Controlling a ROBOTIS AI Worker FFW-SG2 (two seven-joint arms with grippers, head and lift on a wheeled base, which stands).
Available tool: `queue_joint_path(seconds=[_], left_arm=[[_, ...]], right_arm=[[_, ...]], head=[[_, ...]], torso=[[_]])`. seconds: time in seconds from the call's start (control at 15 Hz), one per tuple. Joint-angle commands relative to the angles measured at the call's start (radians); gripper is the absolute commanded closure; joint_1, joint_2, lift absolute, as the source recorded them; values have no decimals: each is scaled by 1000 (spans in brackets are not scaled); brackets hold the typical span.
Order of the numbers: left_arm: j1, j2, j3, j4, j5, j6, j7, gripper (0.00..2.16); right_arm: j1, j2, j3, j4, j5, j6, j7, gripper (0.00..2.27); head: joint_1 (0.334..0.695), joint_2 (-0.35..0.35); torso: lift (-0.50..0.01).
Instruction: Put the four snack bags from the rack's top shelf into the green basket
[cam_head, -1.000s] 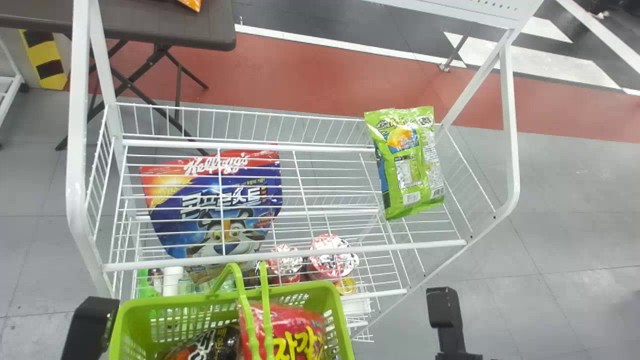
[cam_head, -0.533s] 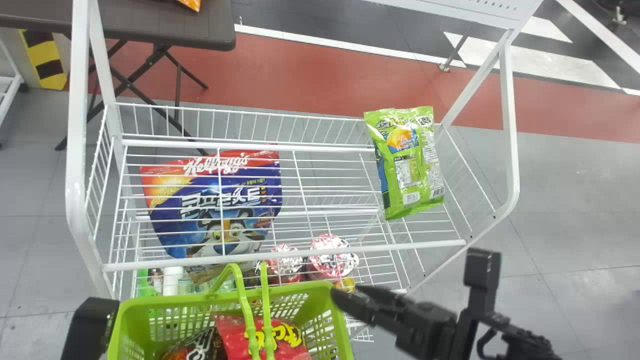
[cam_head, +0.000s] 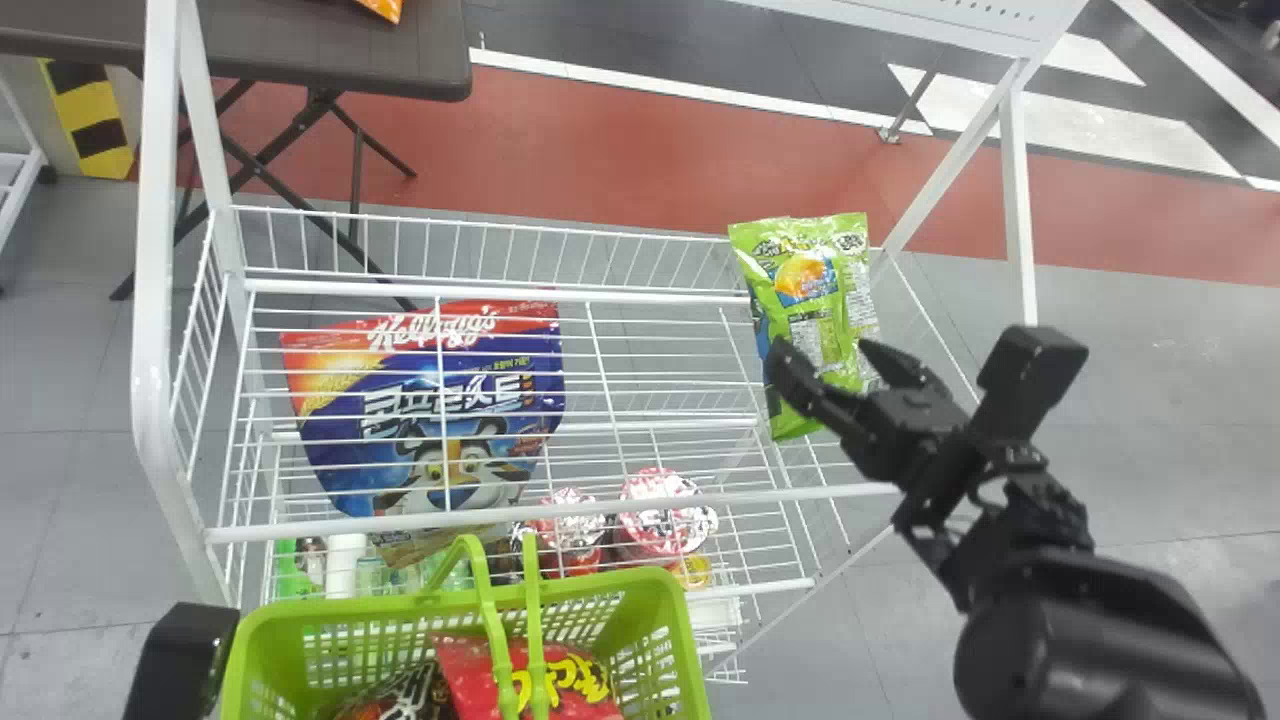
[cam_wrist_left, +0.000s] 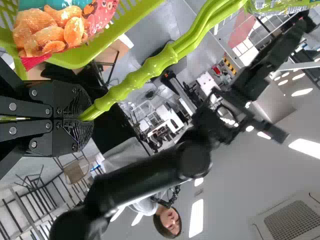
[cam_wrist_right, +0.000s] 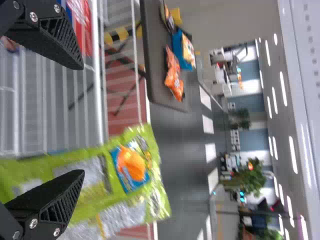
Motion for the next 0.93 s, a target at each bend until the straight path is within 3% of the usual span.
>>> queue_joint_path(seconds=[0.0,0.4,0.53,0.6,0.67,0.73,0.8,0.87], left_arm=[[-1,0,-1,0,-3,3,2,1663],[-26,0,-8,11,-13,24,6,1659],[-30,0,-7,14,-13,24,6,1663],[-32,0,-7,14,-13,24,6,1659],[-35,0,-7,15,-11,27,6,1659],[-41,-1,-7,20,-10,27,8,1659],[-49,-4,-7,24,-8,27,9,1659],[-53,-4,-7,29,-8,30,11,1659]], right_arm=[[-148,-18,-36,97,81,77,12,73],[-326,-105,-54,341,118,246,64,93],[-354,-108,-54,393,136,252,86,218],[-357,-108,-51,404,145,243,92,400],[-352,-105,-49,407,144,206,96,775],[-345,-104,-45,404,141,178,92,1528],[-342,-102,-51,396,139,178,90,1916],[-329,-99,-54,381,133,160,89,2145]], head=[[695,-350],[695,-350],[695,-350],[695,-350],[695,-350],[695,-350],[695,-350],[695,-350]], torso=[[0],[0],[0],[0],[0],[0],[0],[0]])
